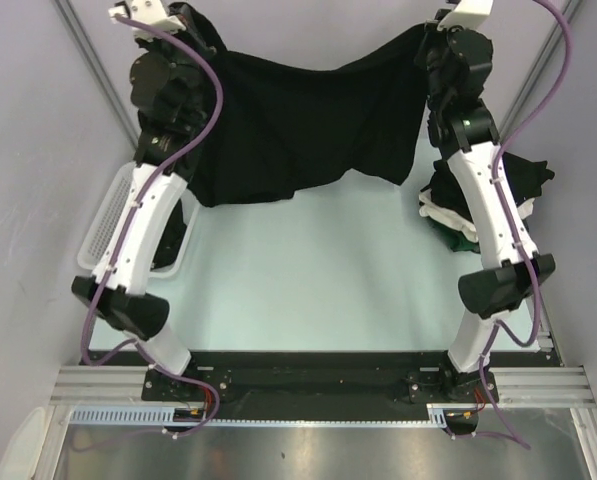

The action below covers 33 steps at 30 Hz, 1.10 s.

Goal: Fold and stack the t-shirts
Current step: Flatten out the tshirt

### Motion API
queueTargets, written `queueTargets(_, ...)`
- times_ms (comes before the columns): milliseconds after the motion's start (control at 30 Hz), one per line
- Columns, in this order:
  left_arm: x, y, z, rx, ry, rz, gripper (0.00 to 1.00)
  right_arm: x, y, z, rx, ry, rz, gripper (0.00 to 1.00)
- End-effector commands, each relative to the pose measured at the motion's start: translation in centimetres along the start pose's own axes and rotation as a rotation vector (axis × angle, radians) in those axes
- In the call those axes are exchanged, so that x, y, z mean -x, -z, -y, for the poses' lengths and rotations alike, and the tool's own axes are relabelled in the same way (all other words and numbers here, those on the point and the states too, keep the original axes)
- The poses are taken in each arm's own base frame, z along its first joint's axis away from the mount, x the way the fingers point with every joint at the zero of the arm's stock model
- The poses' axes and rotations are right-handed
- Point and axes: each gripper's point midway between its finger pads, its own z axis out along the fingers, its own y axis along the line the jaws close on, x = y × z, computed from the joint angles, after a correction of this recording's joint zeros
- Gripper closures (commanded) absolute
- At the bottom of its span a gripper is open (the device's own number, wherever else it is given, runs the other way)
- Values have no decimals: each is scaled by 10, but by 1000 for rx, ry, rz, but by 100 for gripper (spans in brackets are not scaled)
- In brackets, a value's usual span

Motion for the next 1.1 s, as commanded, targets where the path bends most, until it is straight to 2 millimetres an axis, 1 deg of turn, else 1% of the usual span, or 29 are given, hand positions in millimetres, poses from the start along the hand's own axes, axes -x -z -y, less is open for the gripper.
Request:
queueTargets(0, -89, -20, -11, 24, -46, -125, 100, -59, -35, 12, -58, 9, -71, 100)
queueTargets(33, -109, -22, -13, 28, -52, -164, 100, -80, -42, 12, -63, 8, -106, 100)
queueTargets(67, -138, -24, -12, 30, -46, -212, 100, -95, -46, 19, -76, 11, -139, 100)
queueTargets(100, -152, -25, -11, 25, -45, -237, 100, -108, -49, 20, -79, -4, -165, 100)
queueTargets(133, -169, -24, -11, 22, -47, -268, 100, -128, -55, 21, -84, -6, -201, 100)
queueTargets(167, -196, -25, -11, 28, -36, -310, 100, -143, -54, 24, -87, -2, -249, 100)
queueTargets(233, -220, -26, -10, 25, -27, -358, 100, -166, -58, 30, -104, -21, -296, 100)
queueTargets(267, -248, -25, -10, 27, -19, -401, 100, -184, -59, 30, -104, -17, -338, 100)
queueTargets(333, -269, -24, -6, 16, -11, -451, 100, -203, -61, 34, -112, -23, -378, 100)
queueTargets(367, -293, -22, -8, 26, -4, -490, 100, -220, -61, 35, -112, -16, -412, 100)
queueTargets(400, -304, -21, -8, 28, 0, -509, 100, -226, -62, 39, -117, -18, -421, 100)
queueTargets(433, -308, -23, -8, 33, 3, -522, 100, -230, -63, 38, -112, -33, -426, 100)
queueTargets(467, -325, -21, -9, 31, 12, -550, 100, -231, -66, 38, -111, -38, -423, 100)
queueTargets(533, -324, -27, -11, 31, 27, -544, 100, -223, -70, 42, -108, -43, -400, 100)
queueTargets(567, -323, -29, -13, 36, 30, -540, 100, -213, -72, 43, -105, -44, -377, 100)
queueTargets(633, -304, -37, -18, 39, 30, -504, 100, -172, -74, 42, -87, -49, -297, 100)
queueTargets(667, -282, -42, -17, 38, 31, -467, 100, -155, -73, 43, -81, -29, -268, 100)
queueTargets(700, -262, -47, -16, 34, 30, -432, 100, -123, -68, 44, -77, -33, -216, 100)
queueTargets(733, -229, -51, -17, 24, 10, -383, 100, -106, -65, 46, -77, -28, -184, 100)
queueTargets(767, -209, -52, -16, 21, -1, -350, 100, -87, -60, 48, -75, -7, -157, 100)
queueTargets(800, -186, -53, -17, 24, -10, -314, 100, -58, -51, 51, -78, -7, -113, 100)
queueTargets(833, -146, -51, -17, 18, -27, -262, 100, -42, -44, 55, -91, -4, -90, 100)
queueTargets(867, -125, -48, -19, 21, -34, -237, 100, -28, -38, 58, -95, -8, -71, 100)
queueTargets(900, -112, -44, -25, 34, -47, -225, 100, -7, -26, 62, -98, 12, -50, 100)
queueTargets(933, -71, -33, -27, 32, -55, -177, 100, -2, -19, 65, -102, 15, -51, 100)
queueTargets(967, -55, -26, -32, 39, -62, -157, 100, 3, -12, 67, -105, 22, -51, 100)
queueTargets(1000, -65, -15, -41, 58, -98, -193, 100, 9, -4, 68, -106, 32, -50, 100)
queueTargets(1033, -26, 3, -47, 60, -110, -149, 100, 9, 9, 73, -113, 43, -66, 100)
queueTargets(1067, -21, 16, -55, 73, -133, -164, 100, 12, 18, 76, -117, 50, -68, 100)
